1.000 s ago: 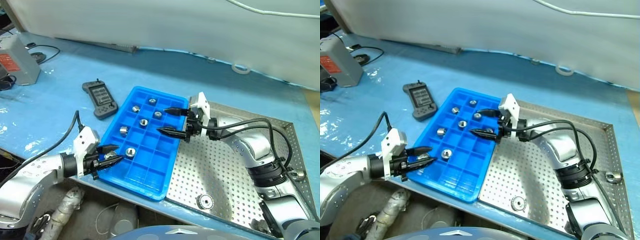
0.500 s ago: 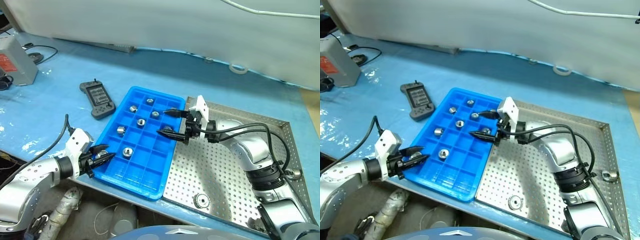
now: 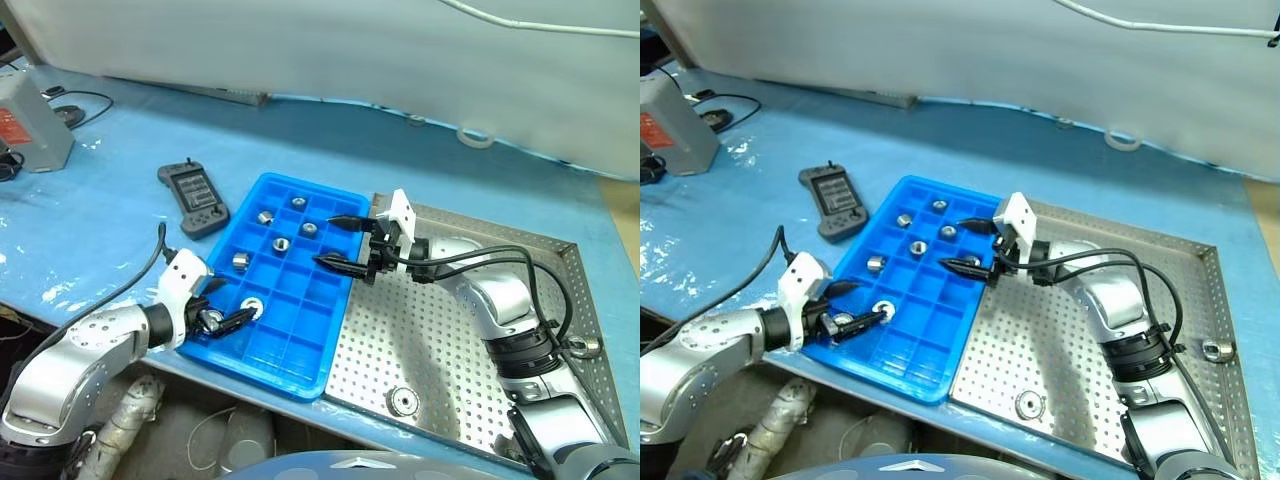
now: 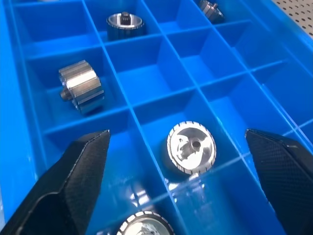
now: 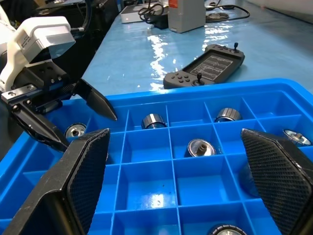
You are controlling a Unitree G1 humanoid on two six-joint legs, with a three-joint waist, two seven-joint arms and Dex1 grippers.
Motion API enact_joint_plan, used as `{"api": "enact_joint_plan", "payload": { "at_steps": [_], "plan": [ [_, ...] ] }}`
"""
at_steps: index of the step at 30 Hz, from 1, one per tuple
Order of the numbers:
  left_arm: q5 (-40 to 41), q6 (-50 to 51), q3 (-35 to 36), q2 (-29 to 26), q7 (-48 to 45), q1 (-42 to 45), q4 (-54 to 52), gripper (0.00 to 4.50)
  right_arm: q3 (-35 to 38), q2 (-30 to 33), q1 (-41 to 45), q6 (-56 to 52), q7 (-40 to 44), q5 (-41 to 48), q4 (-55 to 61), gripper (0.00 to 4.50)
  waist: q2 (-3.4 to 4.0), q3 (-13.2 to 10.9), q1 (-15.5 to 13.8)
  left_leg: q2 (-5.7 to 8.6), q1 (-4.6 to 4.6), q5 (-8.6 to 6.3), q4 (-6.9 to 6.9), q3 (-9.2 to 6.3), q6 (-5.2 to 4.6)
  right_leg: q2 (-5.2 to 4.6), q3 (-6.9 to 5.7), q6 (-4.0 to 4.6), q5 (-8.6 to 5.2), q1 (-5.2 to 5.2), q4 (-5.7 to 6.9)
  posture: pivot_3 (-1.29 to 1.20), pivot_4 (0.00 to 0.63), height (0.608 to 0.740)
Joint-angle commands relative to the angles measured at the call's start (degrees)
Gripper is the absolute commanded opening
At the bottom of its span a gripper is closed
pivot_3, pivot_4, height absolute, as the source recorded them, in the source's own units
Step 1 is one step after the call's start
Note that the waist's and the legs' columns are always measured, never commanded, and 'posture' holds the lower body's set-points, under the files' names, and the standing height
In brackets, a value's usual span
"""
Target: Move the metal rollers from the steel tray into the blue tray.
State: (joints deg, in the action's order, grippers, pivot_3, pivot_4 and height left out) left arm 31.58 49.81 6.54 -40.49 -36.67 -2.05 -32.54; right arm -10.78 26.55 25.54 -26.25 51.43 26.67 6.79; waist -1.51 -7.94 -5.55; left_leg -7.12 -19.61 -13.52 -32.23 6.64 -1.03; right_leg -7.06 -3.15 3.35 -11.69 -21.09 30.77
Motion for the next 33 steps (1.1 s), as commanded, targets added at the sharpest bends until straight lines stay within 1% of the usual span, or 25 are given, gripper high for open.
{"api": "enact_joint_plan", "payload": {
  "at_steps": [1,4,5,7,9,12,14,16,18,20,22,24,26,28,30,31,32,33],
  "plan": [
    [1.8,1.4,-1.0,0.8,1.0,5.7,-1.9,4.48,2.9,0.4,-0.1,0.8,0.2,0.5,1.2,4.50,0.00,0.0,-0.1,0.00,-0.04,0.06,-0.01,0.00,-0.07,0.00,-0.01,0.00,0.00,-0.03,0.00,0.14,0.150,0.740],
    [2.6,3.0,-3.7,3.1,1.8,14.6,-0.4,4.48,5.2,2.1,-1.3,-0.2,0.4,1.2,2.4,4.50,0.01,0.0,-0.2,0.02,-0.03,0.06,-0.08,0.01,-0.08,0.00,0.00,0.02,0.01,0.04,0.00,0.10,0.150,0.740],
    [3.0,3.4,-5.4,4.7,1.6,19.0,0.7,4.48,6.7,3.3,-2.1,-0.7,0.4,1.7,3.2,4.50,0.00,0.0,-0.1,0.02,-0.04,0.06,-0.11,0.01,-0.08,-0.01,0.00,0.02,0.01,0.06,0.00,0.09,0.150,0.740],
    [3.1,3.6,-7.9,7.5,1.5,24.8,2.6,4.48,9.1,5.0,-3.2,-1.5,0.0,2.3,4.0,4.50,-0.02,0.0,-0.1,0.09,0.00,0.04,-0.18,0.00,-0.12,-0.03,0.02,0.03,0.01,0.17,0.00,0.08,0.150,0.740],
    [1.2,2.0,-12.8,12.3,1.5,30.9,6.9,4.48,13.6,6.6,-3.7,-0.5,-2.9,1.2,2.5,4.50,-0.06,0.0,0.0,0.14,0.00,0.02,-0.21,0.02,-0.20,-0.06,0.10,0.04,0.01,0.17,-0.01,0.05,0.150,0.740],
    [-1.4,-0.2,-17.5,17.4,1.3,35.8,12.4,4.48,18.0,7.5,-4.0,1.2,-6.8,-0.7,0.1,4.50,-0.04,0.1,0.6,0.21,-0.06,-0.01,-0.28,0.11,-0.30,-0.11,0.20,0.05,0.02,0.11,0.00,0.00,0.150,0.740],
    [-3.5,-2.8,-20.9,21.3,0.2,39.1,18.1,4.48,21.5,8.0,-5.1,1.4,-10.5,-1.7,0.0,4.50,-0.06,0.1,1.4,0.20,-0.09,-0.01,-0.27,0.16,-0.31,-0.08,0.23,0.04,0.02,0.06,0.01,-0.03,0.150,0.740],
    [-4.2,-3.9,-23.7,25.8,-2.0,43.5,25.2,4.48,25.3,9.9,-8.8,0.9,-12.2,-2.4,2.2,4.50,-0.06,0.1,1.6,0.19,-0.26,0.01,-0.29,0.17,-0.34,-0.07,0.23,0.03,0.03,-0.11,0.00,-0.06,0.150,0.740],
    [-5.0,-5.2,-24.8,28.6,-3.6,46.1,29.6,4.48,27.6,11.3,-11.7,0.2,-12.8,-2.1,4.2,4.50,-0.05,0.1,1.7,0.19,-0.38,0.07,-0.35,0.23,-0.48,-0.08,0.24,0.03,0.03,-0.17,-0.01,-0.10,0.150,0.740],
    [-6.0,-8.9,-25.6,33.6,-6.1,50.5,38.3,4.48,33.2,12.7,-17.1,-1.7,-14.7,-1.3,8.1,4.50,0.05,0.0,1.9,0.19,-0.36,0.04,-0.42,0.33,-0.59,-0.10,0.29,0.03,0.03,-0.16,-0.03,-0.17,0.150,0.740],
    [-7.7,-12.5,-26.5,37.1,-8.4,53.4,45.0,4.48,37.1,13.4,-21.0,-3.1,-15.8,-0.5,10.5,4.50,0.13,0.0,2.0,0.20,-0.35,-0.08,-0.50,0.36,-0.80,-0.16,0.31,0.03,0.03,-0.10,-0.13,-0.20,0.150,0.740],
    [-9.7,-15.9,-26.5,39.8,-9.6,56.0,51.1,4.48,39.7,13.4,-24.5,-3.3,-17.1,-1.5,11.2,4.50,0.15,0.1,3.0,0.21,-0.26,-0.28,-0.59,0.41,-1.14,-0.20,0.35,0.04,0.03,0.05,-0.22,-0.23,0.150,0.740],
    [-11.3,-19.0,-26.1,42.1,-10.4,58.3,56.4,4.48,42.2,13.7,-27.4,-3.1,-18.1,-2.7,11.2,4.50,0.17,0.1,3.9,0.23,-0.25,-0.35,-0.65,0.41,-1.26,-0.25,0.35,0.03,0.02,0.11,-0.30,-0.28,0.150,0.740],
    [-12.6,-22.7,-25.2,44.6,-11.6,61.3,63.1,4.48,47.0,13.3,-32.3,-4.7,-18.4,-1.5,14.0,4.50,0.29,0.1,4.6,0.23,-0.30,-0.40,-0.66,0.42,-1.34,-0.25,0.34,0.03,0.02,0.10,-0.38,-0.31,0.150,0.740],
    [-10.1,-22.9,-22.2,32.8,-21.5,53.0,54.0,4.48,49.6,12.7,-36.4,-5.9,-18.3,-0.3,16.6,4.50,0.54,0.3,5.5,0.23,-0.41,-0.45,-0.62,0.42,-1.42,-0.27,0.32,0.02,0.03,0.02,-0.52,-0.34,0.150,0.740],
    [-9.0,-23.6,-20.8,27.6,-25.9,49.0,50.6,4.48,50.0,12.4,-37.6,-6.2,-18.3,0.0,17.4,4.50,0.67,0.4,7.0,0.23,-0.42,-0.45,-0.52,0.50,-1.43,-0.27,0.35,-0.07,0.08,0.04,-0.61,-0.34,0.150,0.740],
    [-8.3,-24.3,-20.2,24.2,-28.9,45.8,48.2,4.48,50.1,12.0,-38.9,-6.1,-18.4,-0.1,17.8,4.50,0.71,0.5,7.9,0.21,-0.32,-0.47,-0.31,0.53,-1.45,-0.21,0.47,-0.29,0.21,0.03,-0.74,-0.35,0.150,0.740],
    [-8.1,-25.1,-20.2,23.0,-30.1,44.3,47.3,4.48,50.3,11.7,-39.7,-6.0,-18.6,-0.2,17.9,4.50,0.63,0.5,9.1,0.17,-0.19,-0.49,-0.18,0.40,-1.48,-0.13,0.49,-0.68,0.44,0.06,-1.01,-0.36,0.150,0.740]
  ]
}}
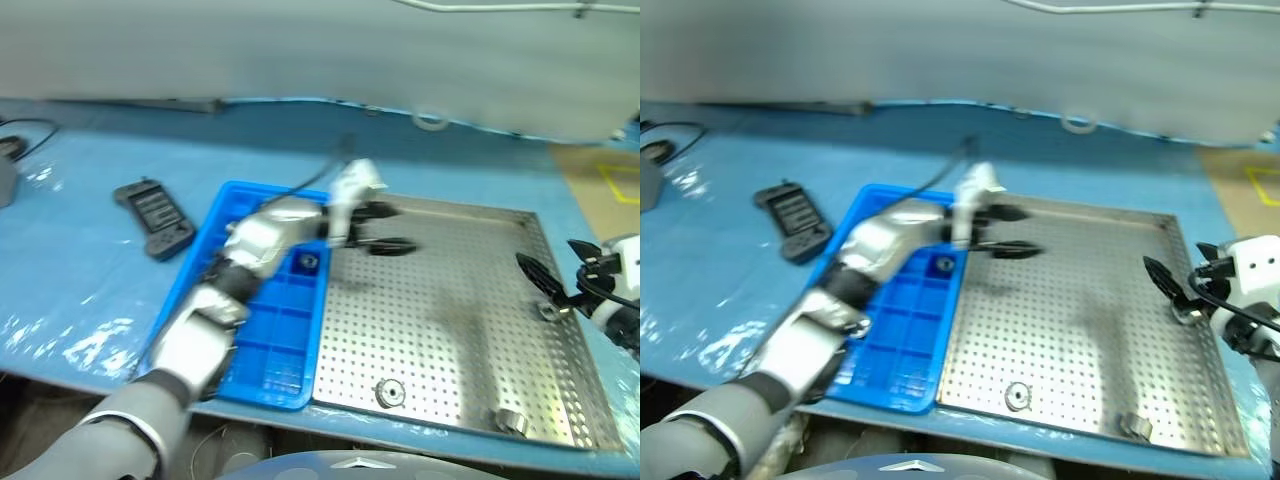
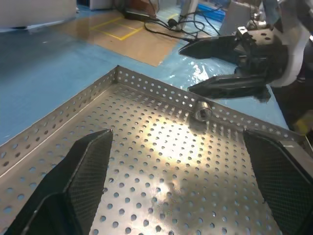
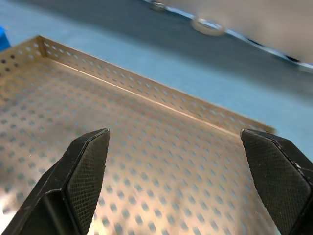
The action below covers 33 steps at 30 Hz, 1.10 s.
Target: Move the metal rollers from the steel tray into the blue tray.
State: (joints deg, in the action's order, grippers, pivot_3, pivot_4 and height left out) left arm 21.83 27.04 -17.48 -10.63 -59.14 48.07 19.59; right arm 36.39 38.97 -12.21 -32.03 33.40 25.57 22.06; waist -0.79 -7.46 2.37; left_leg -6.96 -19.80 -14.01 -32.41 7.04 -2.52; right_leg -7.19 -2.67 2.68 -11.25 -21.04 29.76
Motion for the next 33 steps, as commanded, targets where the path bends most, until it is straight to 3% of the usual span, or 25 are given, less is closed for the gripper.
{"api": "enact_joint_plan", "payload": {
  "at_steps": [1,5,11,23,33],
  "plan": [
    [1.9,-2.7,3.5,-7.4,-8.2,-6.9,-5.7,4.48,3.5,-1.1,-2.5,-0.2,-1.3,0.6,2.3,4.50,-0.11,0.1,1.6,-0.21,0.01,0.00,0.07,-0.02,0.00,0.09,-0.19,-0.36,0.21,-0.03,-0.23,-0.37,0.150,0.740],
    [1.5,-2.9,3.7,-6.8,-8.7,-8.5,-7.5,4.48,4.6,-2.1,-4.2,0.1,-2.4,0.3,0.9,4.50,0.01,0.0,0.8,-0.30,-0.17,0.11,-0.07,0.08,0.22,0.00,-0.31,-0.28,0.20,0.07,-0.39,-0.38,0.150,0.740],
    [0.2,-3.3,3.5,-5.9,-8.6,-9.8,-7.6,4.48,3.7,-3.6,-5.3,-0.5,-2.2,2.0,3.1,4.50,0.00,0.0,0.7,-0.44,-0.10,-0.01,-0.16,1.59,-0.15,-0.02,1.07,0.12,0.00,0.19,-0.37,-0.38,0.150,0.740],
    [-0.3,-6.5,7.3,-5.7,-6.9,-8.0,-4.0,4.48,0.5,-4.8,-4.6,0.0,-3.0,0.1,-2.8,4.50,-0.04,0.0,1.5,-0.46,-0.19,-0.05,-0.21,1.72,-0.24,-0.01,1.18,0.11,0.00,-0.03,-0.23,-0.35,0.150,0.740],
    [0.7,-2.9,7.5,-6.1,-5.4,-9.5,-9.6,4.48,-3.9,-5.4,-1.0,6.7,-3.7,-4.5,-13.2,4.50,-0.05,0.0,1.3,-0.46,-0.28,-0.05,-0.20,1.74,-0.26,-0.02,1.19,0.14,0.01,-0.15,-0.11,-0.31,0.150,0.740]
  ]
}}
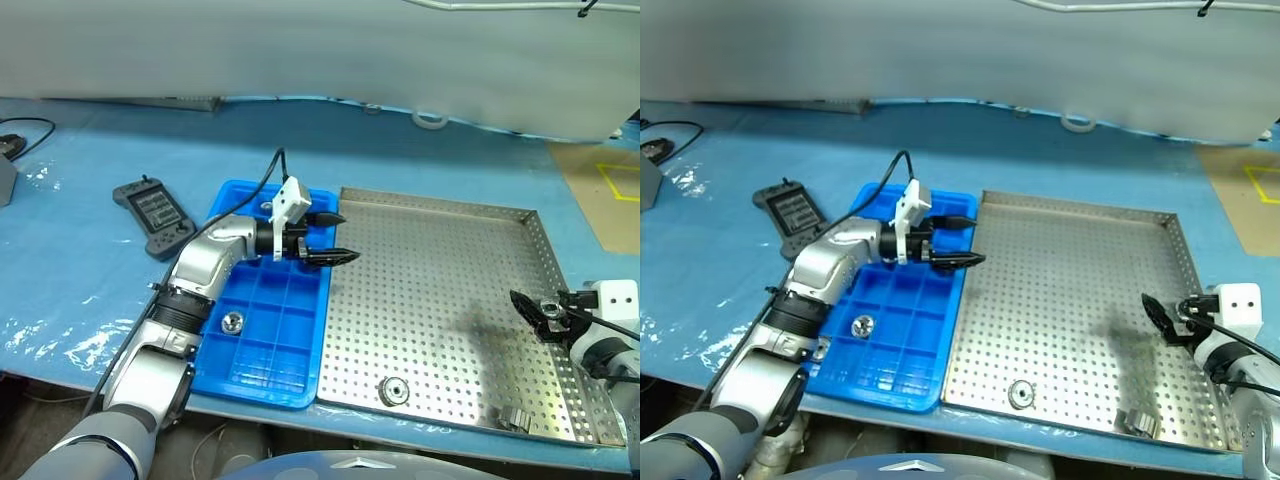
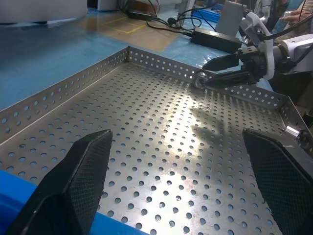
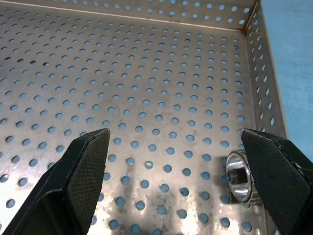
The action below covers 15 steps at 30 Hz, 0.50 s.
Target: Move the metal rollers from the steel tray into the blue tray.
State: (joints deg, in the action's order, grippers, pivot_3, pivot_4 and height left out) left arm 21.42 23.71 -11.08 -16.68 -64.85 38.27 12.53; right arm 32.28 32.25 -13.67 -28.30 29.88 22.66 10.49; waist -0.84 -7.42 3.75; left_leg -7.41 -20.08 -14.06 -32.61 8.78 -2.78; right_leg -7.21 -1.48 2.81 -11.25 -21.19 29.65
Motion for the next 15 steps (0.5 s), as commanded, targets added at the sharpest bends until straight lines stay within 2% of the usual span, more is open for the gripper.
{"api": "enact_joint_plan", "payload": {
  "at_steps": [1,15],
  "plan": [
    [1.1,0.4,1.1,-0.2,0.3,0.2,-2.6,4.48,0.3,1.5,0.9,3.7,-0.3,-2.1,-2.5,4.50,0.00,0.0,-0.1,0.00,0.03,0.00,-0.01,0.00,0.00,0.00,0.00,0.00,0.00,0.04,0.00,-0.31,0.150,0.740],
    [0.7,1.8,-0.1,0.8,2.3,-0.7,-4.8,4.48,-0.9,1.0,1.9,10.1,-1.5,-5.3,-9.7,4.50,-0.01,0.0,-0.2,-0.01,0.01,-0.01,-0.05,0.00,-0.02,0.00,0.00,0.01,0.00,0.03,0.01,-0.31,0.150,0.740]
  ]
}}
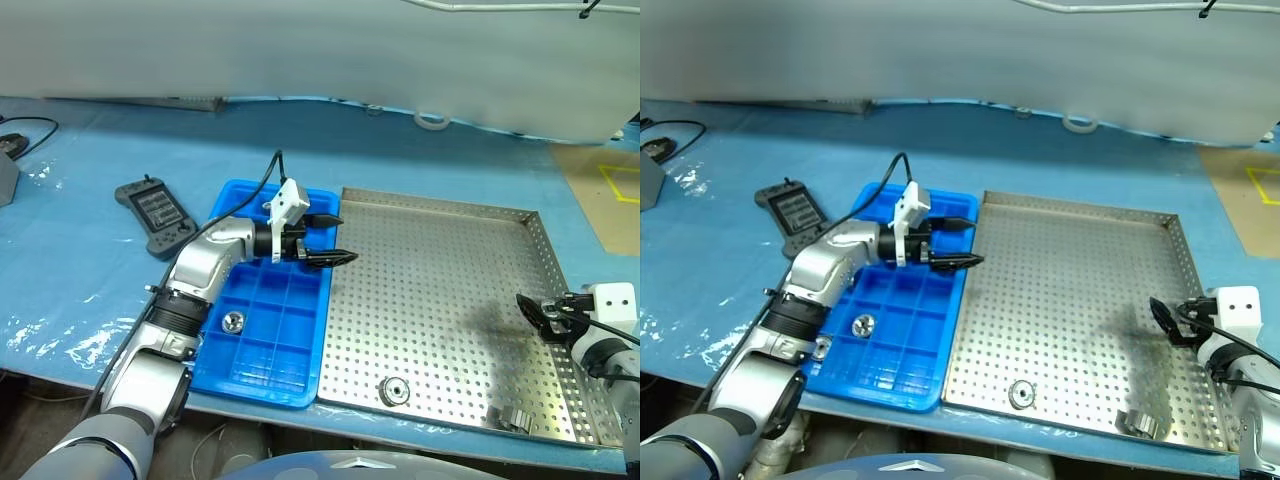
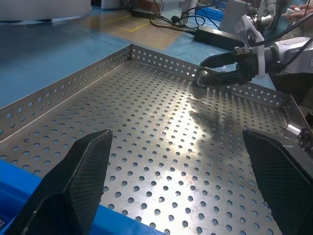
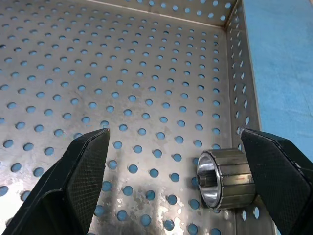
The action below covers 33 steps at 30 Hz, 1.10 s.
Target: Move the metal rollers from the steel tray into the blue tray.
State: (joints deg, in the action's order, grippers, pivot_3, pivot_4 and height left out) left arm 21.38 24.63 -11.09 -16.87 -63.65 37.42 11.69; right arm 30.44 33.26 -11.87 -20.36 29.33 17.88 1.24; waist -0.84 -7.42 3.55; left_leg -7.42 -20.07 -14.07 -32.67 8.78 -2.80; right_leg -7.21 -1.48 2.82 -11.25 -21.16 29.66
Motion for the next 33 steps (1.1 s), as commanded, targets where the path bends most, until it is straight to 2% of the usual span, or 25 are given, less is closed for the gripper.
{"api": "enact_joint_plan", "payload": {
  "at_steps": [1,8,16,28,33],
  "plan": [
    [0.8,1.2,-0.2,1.1,1.4,0.1,-4.4,4.48,1.2,-0.1,0.1,2.5,-1.2,-0.5,-0.8,4.50,0.00,0.0,0.0,0.00,0.00,0.00,-0.01,0.00,0.00,0.00,0.00,0.00,0.00,0.01,0.00,-0.31,0.150,0.740],
    [0.2,3.1,-1.8,3.3,4.0,-0.5,-7.1,4.48,1.8,0.3,-1.0,4.3,-1.9,-0.7,-2.9,4.50,0.01,0.0,0.2,-0.01,0.03,0.00,0.00,0.00,0.00,0.01,0.00,0.00,-0.01,0.02,-0.01,-0.32,0.150,0.740],
    [1.0,3.1,-1.0,1.8,3.2,-0.8,-6.9,4.48,0.6,-1.5,-2.2,4.9,-3.0,-0.7,-0.7,4.50,0.01,0.0,0.3,-0.04,0.04,0.01,0.02,0.00,0.02,0.03,-0.01,0.00,-0.01,0.02,-0.02,-0.33,0.150,0.740],
    [1.5,3.4,-1.0,1.4,3.0,-0.8,-6.8,4.48,3.9,0.3,4.2,8.9,-9.3,-2.2,1.9,4.50,0.03,0.0,0.4,-0.03,0.03,0.00,0.03,0.02,0.01,0.02,0.01,0.00,0.00,0.00,-0.02,-0.33,0.150,0.740],
    [1.5,3.3,-0.8,1.3,2.9,-0.6,-6.4,4.48,1.6,0.2,3.8,4.5,-6.4,0.0,4.0,4.50,0.03,0.0,0.3,-0.02,0.02,0.00,0.04,0.02,0.00,0.02,0.01,0.00,0.00,0.00,-0.02,-0.33,0.150,0.740]
  ]
}}
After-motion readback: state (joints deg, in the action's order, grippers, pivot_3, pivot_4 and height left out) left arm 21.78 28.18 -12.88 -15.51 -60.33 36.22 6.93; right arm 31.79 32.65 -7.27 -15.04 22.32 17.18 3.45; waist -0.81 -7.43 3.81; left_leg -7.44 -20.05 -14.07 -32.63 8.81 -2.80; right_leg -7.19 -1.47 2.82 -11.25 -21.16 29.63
